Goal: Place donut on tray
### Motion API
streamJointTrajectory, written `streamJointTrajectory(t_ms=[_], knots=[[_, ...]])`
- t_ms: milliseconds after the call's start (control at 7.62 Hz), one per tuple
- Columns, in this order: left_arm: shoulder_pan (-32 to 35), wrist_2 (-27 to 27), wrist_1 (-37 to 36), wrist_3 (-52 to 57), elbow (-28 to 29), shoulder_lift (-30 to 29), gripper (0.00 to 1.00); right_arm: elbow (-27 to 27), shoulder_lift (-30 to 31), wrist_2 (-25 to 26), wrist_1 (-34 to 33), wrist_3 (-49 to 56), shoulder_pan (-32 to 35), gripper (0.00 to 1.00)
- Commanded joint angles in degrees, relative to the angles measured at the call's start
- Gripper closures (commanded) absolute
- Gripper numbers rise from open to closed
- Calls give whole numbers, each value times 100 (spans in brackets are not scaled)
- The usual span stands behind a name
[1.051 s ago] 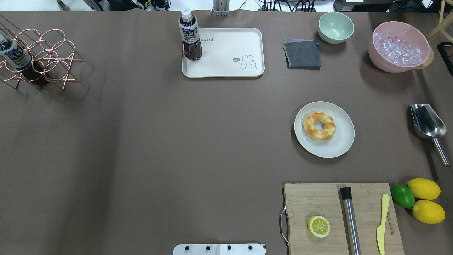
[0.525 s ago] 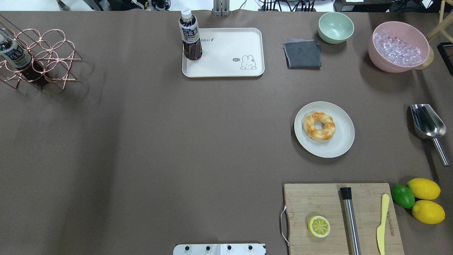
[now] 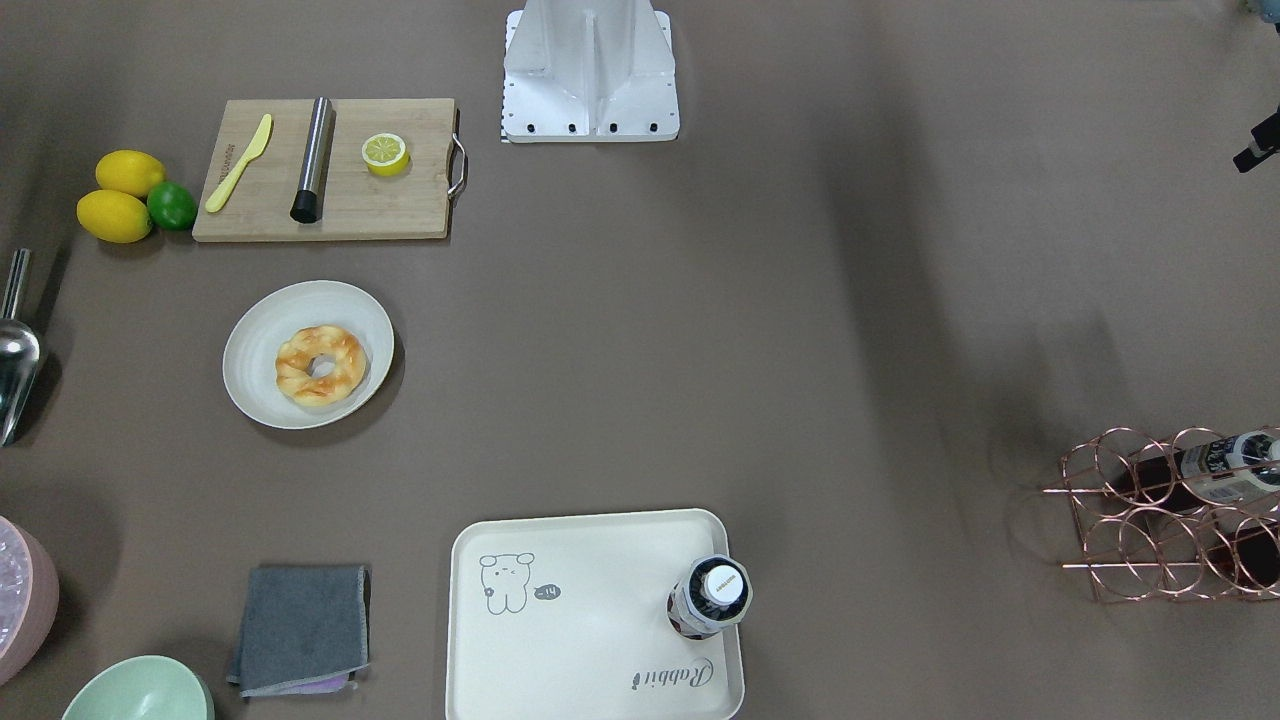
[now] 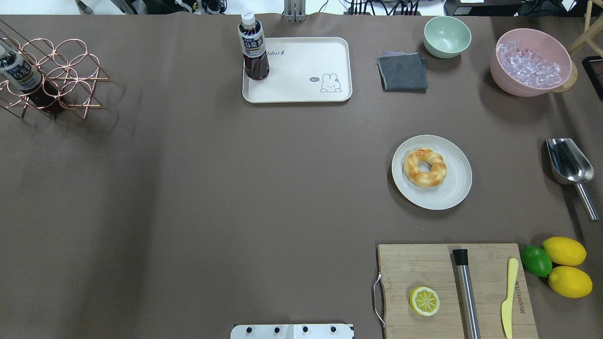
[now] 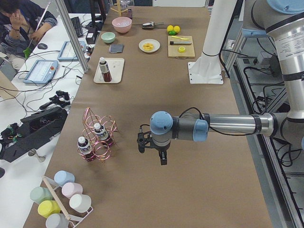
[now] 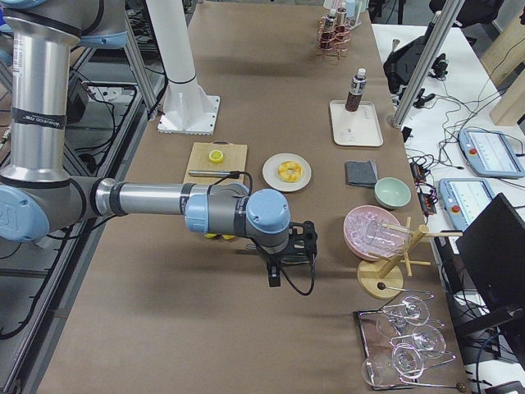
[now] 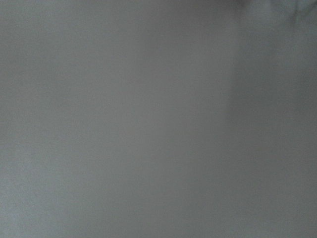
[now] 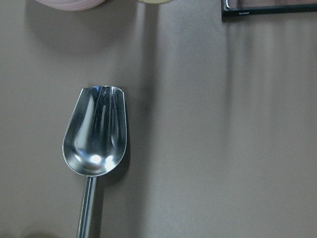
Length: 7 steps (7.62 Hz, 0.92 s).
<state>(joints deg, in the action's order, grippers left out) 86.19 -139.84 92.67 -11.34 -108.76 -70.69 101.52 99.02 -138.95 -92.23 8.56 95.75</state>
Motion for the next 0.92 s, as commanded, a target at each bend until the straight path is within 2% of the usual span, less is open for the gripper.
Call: streamJointTrajectory(t_ms=[0, 131, 394, 657, 788], knots=[[3, 0, 5, 0, -14, 63, 1, 367, -242, 8, 91, -1332, -694, 0], [3, 0, 14, 0, -23, 73, 1, 369, -373, 0, 440, -2053, -1029, 0], [3, 0, 14, 0, -23, 73, 1, 282, -453, 122, 1807, -3756, -2002, 0], [3, 0, 14, 0, -23, 73, 1, 89, -593, 1015, 2907, -5497, -3285, 0], [-6, 0, 14, 0, -23, 73, 1, -304, -759, 1184, 3444, -5940, -3648, 0]])
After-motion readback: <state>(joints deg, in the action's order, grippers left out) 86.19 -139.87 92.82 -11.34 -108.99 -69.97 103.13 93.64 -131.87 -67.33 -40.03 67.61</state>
